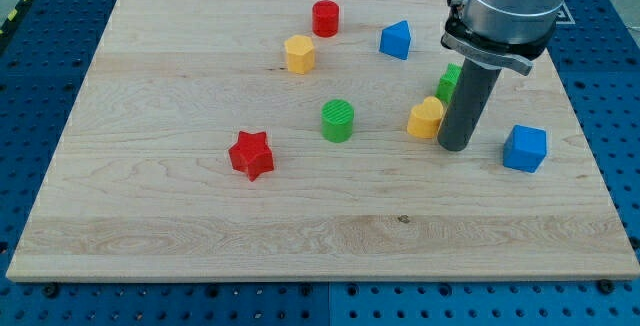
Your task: Move the yellow heart diagonally to the green star
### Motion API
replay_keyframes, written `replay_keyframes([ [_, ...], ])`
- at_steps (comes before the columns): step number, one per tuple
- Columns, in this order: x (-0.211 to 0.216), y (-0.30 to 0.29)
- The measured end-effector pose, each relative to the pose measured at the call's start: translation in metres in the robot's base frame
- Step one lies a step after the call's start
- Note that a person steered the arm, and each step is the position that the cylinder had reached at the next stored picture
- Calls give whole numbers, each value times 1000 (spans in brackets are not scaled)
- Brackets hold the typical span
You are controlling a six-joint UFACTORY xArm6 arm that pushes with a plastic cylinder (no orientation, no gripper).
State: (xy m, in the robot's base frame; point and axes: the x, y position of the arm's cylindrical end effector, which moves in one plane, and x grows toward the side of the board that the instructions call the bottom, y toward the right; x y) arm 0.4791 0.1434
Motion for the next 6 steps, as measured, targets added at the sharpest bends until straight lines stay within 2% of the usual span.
replay_keyframes([
  [1, -3, -8],
  [3, -18, -60],
  [5, -91, -59],
  [6, -99, -60],
])
